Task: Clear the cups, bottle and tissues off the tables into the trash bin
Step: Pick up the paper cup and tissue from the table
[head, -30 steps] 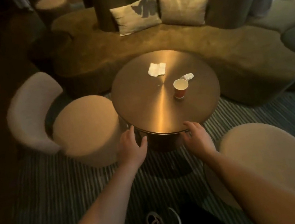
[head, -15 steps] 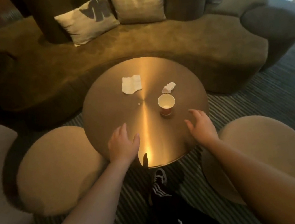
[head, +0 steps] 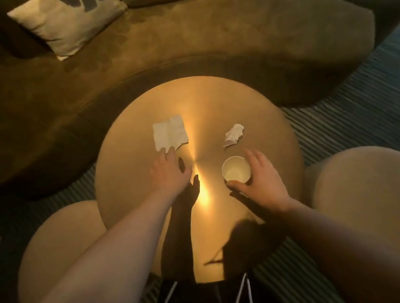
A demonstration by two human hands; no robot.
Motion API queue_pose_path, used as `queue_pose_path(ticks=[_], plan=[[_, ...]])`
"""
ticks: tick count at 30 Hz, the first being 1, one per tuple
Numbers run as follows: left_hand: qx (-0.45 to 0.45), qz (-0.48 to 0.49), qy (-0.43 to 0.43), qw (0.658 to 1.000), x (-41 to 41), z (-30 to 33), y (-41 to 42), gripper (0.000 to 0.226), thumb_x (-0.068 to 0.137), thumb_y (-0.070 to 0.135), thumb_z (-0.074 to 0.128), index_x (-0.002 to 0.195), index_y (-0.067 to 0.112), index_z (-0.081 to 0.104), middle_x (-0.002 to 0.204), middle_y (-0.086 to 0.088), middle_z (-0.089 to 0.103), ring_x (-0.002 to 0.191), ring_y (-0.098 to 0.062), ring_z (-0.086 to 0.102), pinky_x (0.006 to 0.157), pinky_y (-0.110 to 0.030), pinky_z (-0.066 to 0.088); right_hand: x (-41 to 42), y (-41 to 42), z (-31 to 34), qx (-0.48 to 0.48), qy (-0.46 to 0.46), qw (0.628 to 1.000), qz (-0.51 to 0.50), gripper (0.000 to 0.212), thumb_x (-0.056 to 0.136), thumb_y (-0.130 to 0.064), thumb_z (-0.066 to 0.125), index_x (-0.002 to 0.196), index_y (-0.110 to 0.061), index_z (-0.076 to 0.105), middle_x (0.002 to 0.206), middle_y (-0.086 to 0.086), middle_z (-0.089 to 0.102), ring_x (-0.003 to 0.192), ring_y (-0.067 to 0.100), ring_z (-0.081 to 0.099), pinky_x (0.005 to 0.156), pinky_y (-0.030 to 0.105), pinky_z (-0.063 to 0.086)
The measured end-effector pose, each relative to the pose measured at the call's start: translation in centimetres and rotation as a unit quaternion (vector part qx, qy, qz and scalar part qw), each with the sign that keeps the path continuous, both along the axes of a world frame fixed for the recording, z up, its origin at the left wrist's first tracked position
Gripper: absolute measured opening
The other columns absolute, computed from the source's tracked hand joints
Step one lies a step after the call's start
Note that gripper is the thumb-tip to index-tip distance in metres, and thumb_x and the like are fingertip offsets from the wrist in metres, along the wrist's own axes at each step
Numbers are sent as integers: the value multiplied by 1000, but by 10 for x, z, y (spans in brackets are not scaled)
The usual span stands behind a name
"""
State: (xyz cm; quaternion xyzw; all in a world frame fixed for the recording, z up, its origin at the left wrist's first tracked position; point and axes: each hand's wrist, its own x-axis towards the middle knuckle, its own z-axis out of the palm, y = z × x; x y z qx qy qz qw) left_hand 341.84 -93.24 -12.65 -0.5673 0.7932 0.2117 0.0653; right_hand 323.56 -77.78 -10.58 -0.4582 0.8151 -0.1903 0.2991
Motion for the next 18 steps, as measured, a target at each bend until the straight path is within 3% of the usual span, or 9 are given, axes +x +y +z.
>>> queue_pose_path(ticks=[4, 11, 15, 18], plan=[[-14, -10, -8, 1000, -11, -33, -38, 84, 84, 47, 64, 150, 17, 21, 158, -11, 16, 144, -30, 18, 113, -43, 25, 9, -16, -20, 36, -13, 999, -33, 101, 71, -55, 71, 148, -32, 9, 155, -4, 17, 140, 20, 21, 111, 41, 24], [-23, -72, -35, 997, -12, -71, -85, 73, 92, 37, 53, 149, 8, 19, 157, -13, 20, 143, -30, 19, 112, -44, 27, 20, -19, -30, 1, -7, 998, -61, 83, 80, -38, 69, 147, -25, 22, 147, -5, 29, 131, 17, 34, 106, 38, 36], [-61, -126, -24, 990, -10, -78, -97, 45, 94, 24, 50, 135, 7, 44, 138, -12, 43, 128, -30, 37, 96, -43, 41, 27, -19, -36, -13, -6, 995, -98, 80, 82, -43, 67, 147, -30, 21, 147, -5, 30, 130, 14, 34, 103, 31, 34], [-109, -155, -4, 982, -13, -82, -99, 28, 95, 19, 46, 116, 9, 62, 119, -9, 56, 113, -27, 48, 91, -41, 41, 28, -16, -41, -18, 9, 992, -122, 82, 80, -43, 68, 146, -34, 19, 147, -7, 30, 131, 13, 33, 103, 31, 35]])
